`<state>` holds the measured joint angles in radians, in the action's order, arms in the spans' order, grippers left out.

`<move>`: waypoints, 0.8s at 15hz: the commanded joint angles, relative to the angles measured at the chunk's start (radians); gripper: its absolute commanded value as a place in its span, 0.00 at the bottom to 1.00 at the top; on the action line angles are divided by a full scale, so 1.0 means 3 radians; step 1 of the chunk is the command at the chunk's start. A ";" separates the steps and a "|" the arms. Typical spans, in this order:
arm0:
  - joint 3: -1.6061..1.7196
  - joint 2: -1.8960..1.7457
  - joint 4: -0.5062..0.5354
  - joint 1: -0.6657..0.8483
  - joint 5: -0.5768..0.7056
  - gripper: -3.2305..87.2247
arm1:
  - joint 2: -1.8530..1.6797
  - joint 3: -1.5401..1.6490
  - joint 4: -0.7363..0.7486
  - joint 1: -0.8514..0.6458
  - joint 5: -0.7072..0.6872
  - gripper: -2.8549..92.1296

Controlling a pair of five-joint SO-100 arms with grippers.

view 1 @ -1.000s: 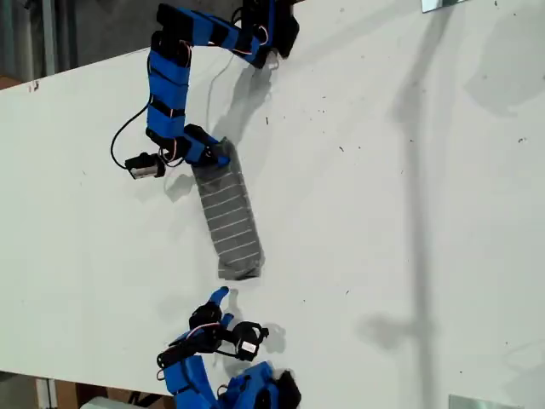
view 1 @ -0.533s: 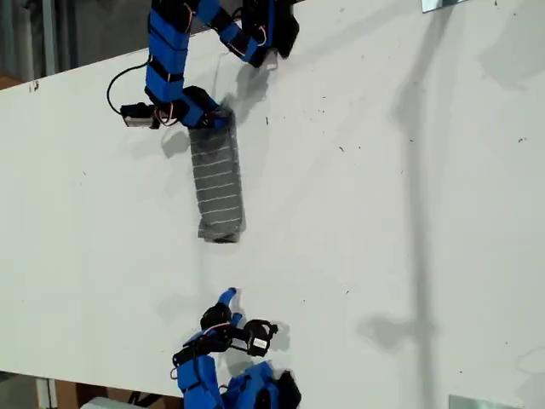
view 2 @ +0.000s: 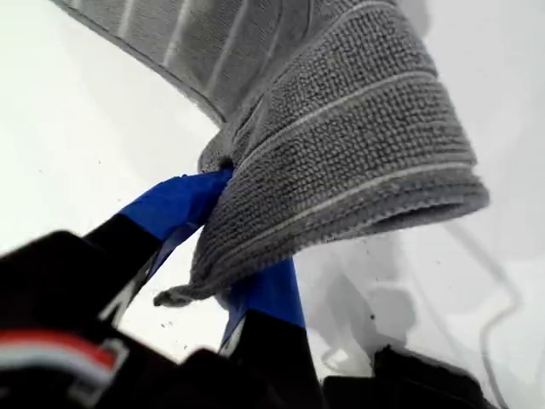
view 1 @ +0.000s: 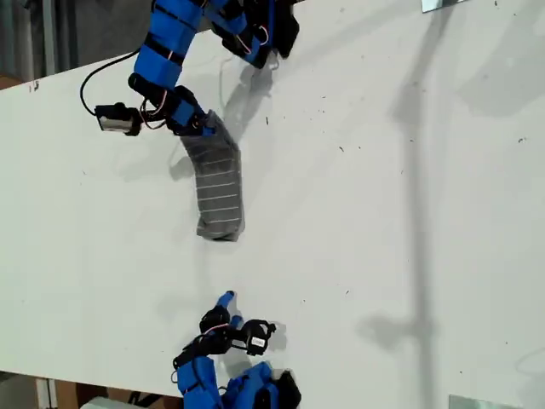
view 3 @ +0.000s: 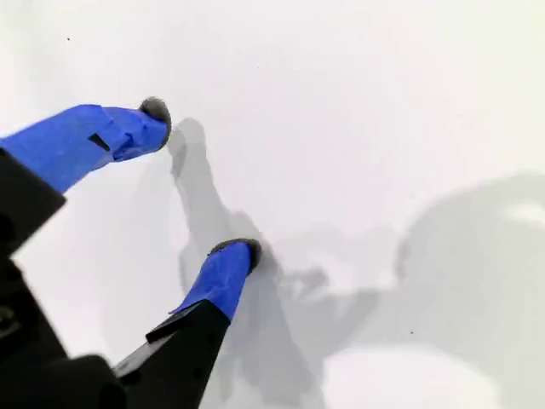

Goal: Grasp corners of a square towel and fold twice.

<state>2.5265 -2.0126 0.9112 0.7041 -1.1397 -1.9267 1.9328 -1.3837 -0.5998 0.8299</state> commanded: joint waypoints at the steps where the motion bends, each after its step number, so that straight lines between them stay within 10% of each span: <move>1: -0.0010 -0.0046 -0.0056 0.0031 -0.0015 0.33 | -0.0026 -0.0542 0.0046 0.0179 -0.0082 0.03; 12: 0.0010 -0.0056 -0.0061 0.0015 -0.0046 0.32 | 0.2030 -0.2506 0.0895 0.0854 -0.0670 0.03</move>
<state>2.5341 -2.0126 0.9020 0.7056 -1.1490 -1.4036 1.3560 -1.1321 -0.3666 0.6535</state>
